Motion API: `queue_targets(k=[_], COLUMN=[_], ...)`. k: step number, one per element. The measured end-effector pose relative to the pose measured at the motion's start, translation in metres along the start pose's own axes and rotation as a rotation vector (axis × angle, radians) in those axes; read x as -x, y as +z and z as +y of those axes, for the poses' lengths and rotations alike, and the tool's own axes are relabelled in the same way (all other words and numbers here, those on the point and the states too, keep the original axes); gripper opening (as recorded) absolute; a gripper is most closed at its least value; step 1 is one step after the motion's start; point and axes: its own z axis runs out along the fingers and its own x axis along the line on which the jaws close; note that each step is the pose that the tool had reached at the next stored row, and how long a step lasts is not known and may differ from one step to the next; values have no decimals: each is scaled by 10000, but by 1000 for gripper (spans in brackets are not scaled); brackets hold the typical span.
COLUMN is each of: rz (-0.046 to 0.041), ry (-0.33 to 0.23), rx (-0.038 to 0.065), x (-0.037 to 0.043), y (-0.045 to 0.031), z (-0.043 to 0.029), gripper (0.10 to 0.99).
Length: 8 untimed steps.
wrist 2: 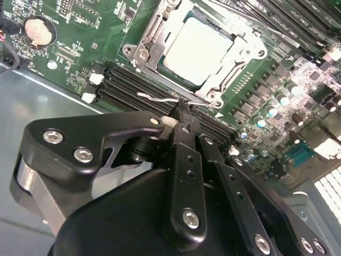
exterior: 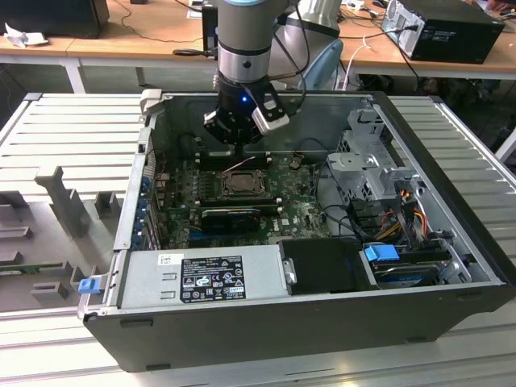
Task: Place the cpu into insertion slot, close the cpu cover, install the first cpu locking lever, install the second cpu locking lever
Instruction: 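Install the first cpu locking lever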
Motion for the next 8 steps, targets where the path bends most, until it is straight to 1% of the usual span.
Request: queue_targets(k=[3, 8], rz=[0, 3], ry=[-8, -29], rx=[25, 36], x=[20, 81], y=[45, 111], z=[2, 38], gripper=[106, 106])
